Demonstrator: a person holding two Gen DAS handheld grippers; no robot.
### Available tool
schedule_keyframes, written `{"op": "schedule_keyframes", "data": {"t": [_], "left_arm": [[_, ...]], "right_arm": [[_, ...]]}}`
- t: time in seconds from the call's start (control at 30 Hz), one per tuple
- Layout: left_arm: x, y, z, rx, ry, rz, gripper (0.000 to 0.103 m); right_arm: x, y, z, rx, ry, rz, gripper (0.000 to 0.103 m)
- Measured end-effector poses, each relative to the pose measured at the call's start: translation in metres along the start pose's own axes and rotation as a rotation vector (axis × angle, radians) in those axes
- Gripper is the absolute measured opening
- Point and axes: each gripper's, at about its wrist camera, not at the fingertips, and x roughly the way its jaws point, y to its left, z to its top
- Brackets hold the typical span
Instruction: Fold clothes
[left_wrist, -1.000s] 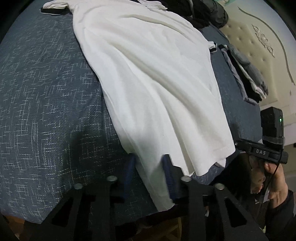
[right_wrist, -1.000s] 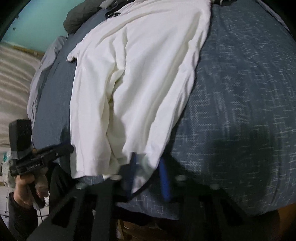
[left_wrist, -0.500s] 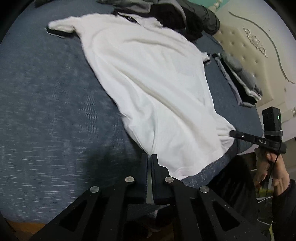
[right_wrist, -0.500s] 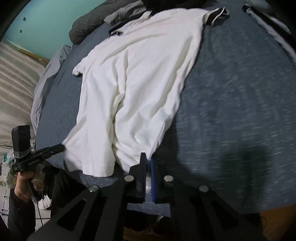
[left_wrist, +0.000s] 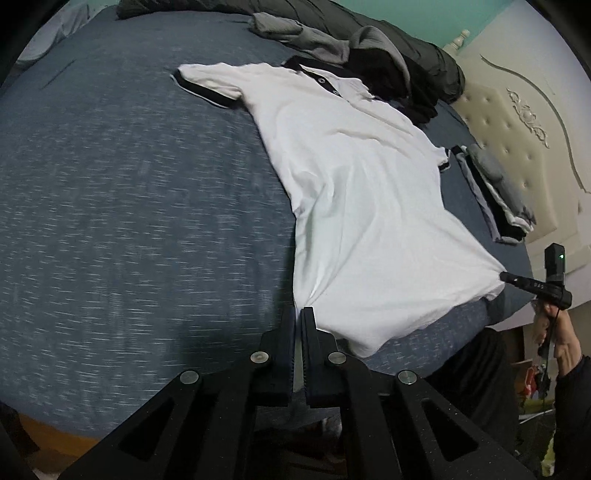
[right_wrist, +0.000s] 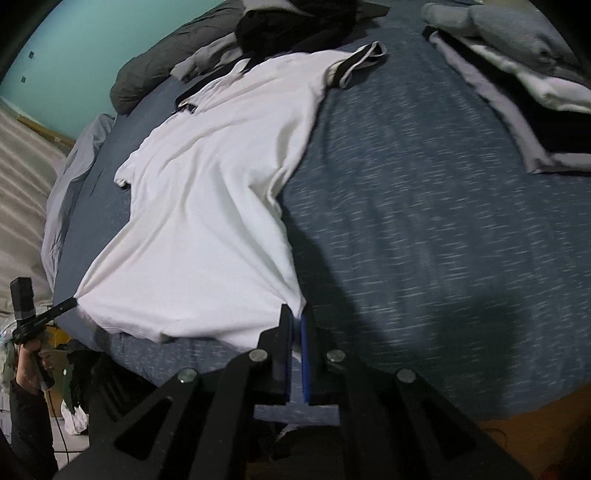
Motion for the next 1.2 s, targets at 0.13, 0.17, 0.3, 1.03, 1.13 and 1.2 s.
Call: {"op": "schedule_keyframes", "data": {"t": [0.13,0.17,0.3,1.03,1.13,1.2], "left_arm": [[-0.008,0.009,0.001,-0.012,0.001,-0.004,0.003],[-0.008,0.010,0.001,-0.015,0.004,-0.007,0.003],[0.005,0.011,0.001,-0.025,0.029,-0.001,0.003],[0.045,0.017,-0.022,0.002,0.045,-0.060,0.040],[0.053,0.008,-0.025,0.030,0.063,-0.069,0.040],[0.058,0.005,-0.025,0.043,0.073,-0.066,0.039]], "right_arm": [[-0.006,-0.015,0.004,0.016,-0.002,-0.020,0.003],[-0.003,-0.017,0.004,0.021,0.001,-0.022,0.003],[0.007,-0.027,0.005,0.040,0.012,-0.030,0.003],[0.020,-0.034,-0.025,-0.053,-0.054,0.061,0.036],[0.028,-0.027,-0.031,-0.074,-0.031,0.049,0.036],[0.033,-0.024,-0.032,-0.084,-0.024,0.040,0.035]]}}
